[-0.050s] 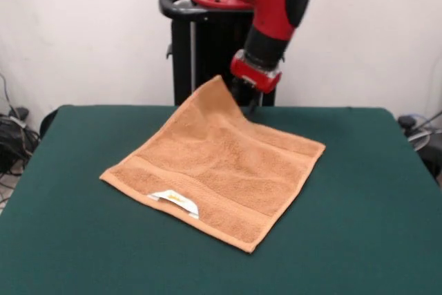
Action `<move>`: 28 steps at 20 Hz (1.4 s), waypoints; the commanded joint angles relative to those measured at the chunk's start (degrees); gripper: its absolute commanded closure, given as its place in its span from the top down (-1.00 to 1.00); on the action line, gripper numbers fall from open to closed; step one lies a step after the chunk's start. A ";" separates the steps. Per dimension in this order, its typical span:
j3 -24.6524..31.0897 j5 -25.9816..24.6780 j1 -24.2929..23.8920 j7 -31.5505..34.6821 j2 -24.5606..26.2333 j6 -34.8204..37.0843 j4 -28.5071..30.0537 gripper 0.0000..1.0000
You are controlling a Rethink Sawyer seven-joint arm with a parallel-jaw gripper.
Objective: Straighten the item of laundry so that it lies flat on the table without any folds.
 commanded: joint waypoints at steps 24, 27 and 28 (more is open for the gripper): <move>1.57 1.80 1.59 5.68 -1.63 -2.51 -20.20 1.00; 3.31 -0.14 -0.75 3.08 -0.01 -1.33 -22.85 1.00; 3.79 -0.61 -1.20 2.41 0.85 -0.96 -23.66 1.00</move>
